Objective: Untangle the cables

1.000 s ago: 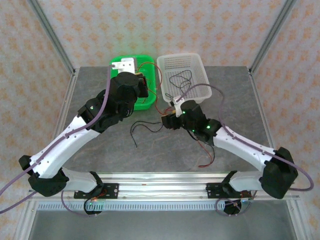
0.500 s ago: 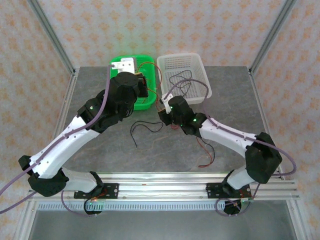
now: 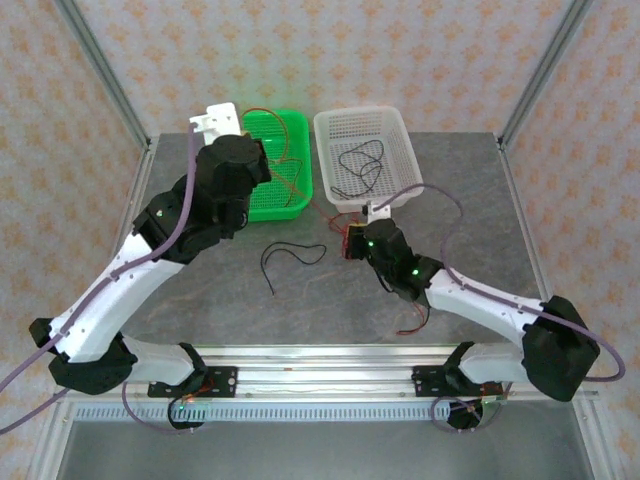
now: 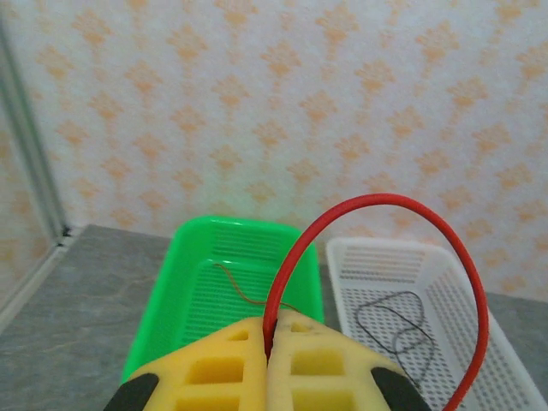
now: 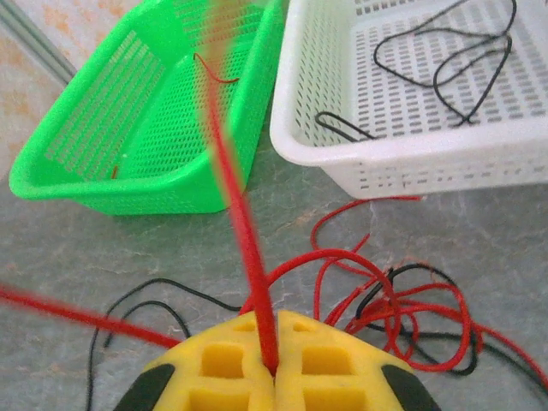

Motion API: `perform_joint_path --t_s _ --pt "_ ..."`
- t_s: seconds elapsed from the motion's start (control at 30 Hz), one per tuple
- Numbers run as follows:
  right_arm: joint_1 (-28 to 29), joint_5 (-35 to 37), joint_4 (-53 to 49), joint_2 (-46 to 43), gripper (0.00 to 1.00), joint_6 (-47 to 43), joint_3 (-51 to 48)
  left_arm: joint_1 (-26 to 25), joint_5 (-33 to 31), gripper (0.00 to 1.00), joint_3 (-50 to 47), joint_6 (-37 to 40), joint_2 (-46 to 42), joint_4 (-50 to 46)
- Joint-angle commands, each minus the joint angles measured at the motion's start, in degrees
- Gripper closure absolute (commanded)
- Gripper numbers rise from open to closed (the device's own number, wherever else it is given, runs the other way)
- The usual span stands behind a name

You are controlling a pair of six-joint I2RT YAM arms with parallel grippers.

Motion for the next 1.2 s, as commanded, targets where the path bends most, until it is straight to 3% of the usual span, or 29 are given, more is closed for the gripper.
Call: perform_joint_path --t_s 0.0,0.3,0.33,0.5,0.6,0.93,1.17 --pt "-1.0 5.4 -1.3 0.1 1.00 8.6 -2.3 1.5 -8.4 1.00 3.5 3.1 -0.7 -2.1" --pt "-5.4 4.7 -3.3 1.8 1.00 18.9 -5.9 3.6 -10.8 0.99 5.2 5.5 -1.2 -1.4" --pt "-5.7 4.2 -3.2 2.0 0.98 19.7 -6.4 3.8 -10.9 0.99 5.4 5.8 -1.2 -1.1" --pt "-6.1 2.2 -2.9 2.7 0.69 22.9 -8.3 4.1 -10.5 0.99 6.3 7.6 -0.8 0.8" --pt "-6.1 1.8 -3.1 2.5 0.62 24.1 -9.0 4.1 -9.4 0.99 6.9 8.4 -0.2 1.9" --pt "-6.1 1.3 -3.4 0.9 0.58 26.4 -11.4 4.1 -8.3 0.99 10.9 13.2 3.4 6.1" --pt "-6.2 -0.2 -4.2 -0.7 0.49 25.9 -12.2 4.4 -13.2 0.98 14.2 21.7 7.2 14.1"
